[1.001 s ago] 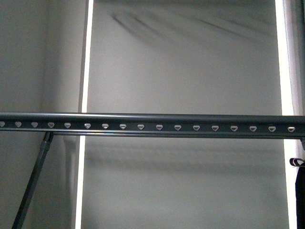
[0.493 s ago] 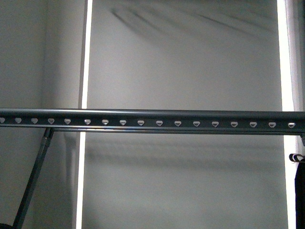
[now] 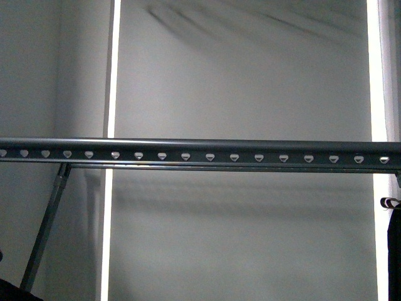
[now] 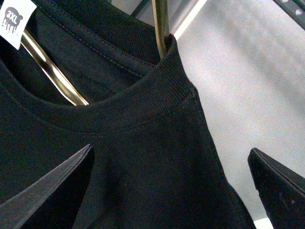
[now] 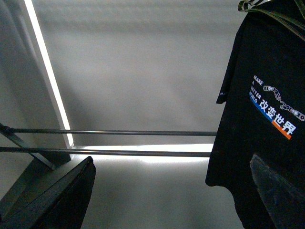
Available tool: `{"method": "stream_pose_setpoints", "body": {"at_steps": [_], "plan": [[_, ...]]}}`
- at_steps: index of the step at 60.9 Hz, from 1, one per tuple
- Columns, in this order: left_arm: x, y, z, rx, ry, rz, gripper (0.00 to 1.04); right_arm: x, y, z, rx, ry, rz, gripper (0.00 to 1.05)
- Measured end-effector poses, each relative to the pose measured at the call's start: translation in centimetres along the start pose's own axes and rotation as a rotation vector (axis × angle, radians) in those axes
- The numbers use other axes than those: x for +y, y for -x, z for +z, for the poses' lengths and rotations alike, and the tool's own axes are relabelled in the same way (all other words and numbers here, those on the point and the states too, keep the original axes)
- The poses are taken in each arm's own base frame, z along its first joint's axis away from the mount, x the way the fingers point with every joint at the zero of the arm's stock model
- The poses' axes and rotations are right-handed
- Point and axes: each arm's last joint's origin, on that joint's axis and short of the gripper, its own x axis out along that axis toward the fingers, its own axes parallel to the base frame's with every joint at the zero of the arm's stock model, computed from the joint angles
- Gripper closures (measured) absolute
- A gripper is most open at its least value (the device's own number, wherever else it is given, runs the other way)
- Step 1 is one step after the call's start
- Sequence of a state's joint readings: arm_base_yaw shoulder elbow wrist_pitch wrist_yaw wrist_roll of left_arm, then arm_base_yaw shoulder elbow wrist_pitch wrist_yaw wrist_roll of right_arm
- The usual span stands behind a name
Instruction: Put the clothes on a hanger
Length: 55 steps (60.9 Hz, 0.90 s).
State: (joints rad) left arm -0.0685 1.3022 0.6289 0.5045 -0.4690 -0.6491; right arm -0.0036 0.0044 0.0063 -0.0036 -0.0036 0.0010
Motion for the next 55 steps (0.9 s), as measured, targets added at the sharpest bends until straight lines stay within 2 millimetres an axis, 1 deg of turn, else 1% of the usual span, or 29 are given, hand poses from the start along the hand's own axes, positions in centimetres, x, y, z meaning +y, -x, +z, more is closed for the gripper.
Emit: {"method": "stream_pose_setpoints", "body": {"at_steps": [20,23,25,28,30,34,37,41,43,45,46,49,53,55], "plan": [[-1.5,-3.9,-0.3,-0.028,0.039,0.053,0.07,0.0,0.0,0.0,0.000,0.000,0.000,0.07],[-1.8,-4.1,0.0,-0.034,0.042,0.055,0.18,0.0,0.0,0.0,0.000,0.000,0.000,0.07],[-1.9,-4.1,0.1,-0.034,0.042,0.054,0.22,0.0,0.0,0.0,0.000,0.000,0.000,0.07],[-2.1,-4.2,0.2,-0.030,0.040,0.051,0.31,0.0,0.0,0.0,0.000,0.000,0.000,0.07],[-2.2,-4.1,0.2,-0.027,0.039,0.047,0.34,0.0,0.0,0.0,0.000,0.000,0.000,0.07],[-2.4,-3.9,0.1,-0.010,0.030,0.033,0.45,0.0,0.0,0.0,0.000,0.000,0.000,0.07],[-2.6,-3.6,0.1,0.008,0.018,0.020,0.56,0.0,0.0,0.0,0.000,0.000,0.000,0.07],[-2.8,-3.3,0.0,0.033,0.006,0.001,0.66,0.0,0.0,0.0,0.000,0.000,0.000,0.07],[-2.8,-3.2,-0.1,0.043,0.003,-0.003,0.70,0.0,0.0,0.0,0.000,0.000,0.000,0.07],[-2.8,-3.1,-0.2,0.060,-0.003,-0.008,0.75,0.0,0.0,0.0,0.000,0.000,0.000,0.07],[-2.7,-3.0,-0.2,0.072,-0.008,-0.007,0.79,0.0,0.0,0.0,0.000,0.000,0.000,0.07],[-2.6,-2.8,-0.3,0.087,-0.012,-0.007,0.85,0.0,0.0,0.0,0.000,0.000,0.000,0.07],[-2.4,-2.7,-0.6,0.118,-0.009,-0.011,0.96,0.0,0.0,0.0,0.000,0.000,0.000,0.07],[-2.2,-2.6,-0.7,0.137,0.003,-0.013,0.99,0.0,0.0,0.0,0.000,0.000,0.000,0.07]]}}
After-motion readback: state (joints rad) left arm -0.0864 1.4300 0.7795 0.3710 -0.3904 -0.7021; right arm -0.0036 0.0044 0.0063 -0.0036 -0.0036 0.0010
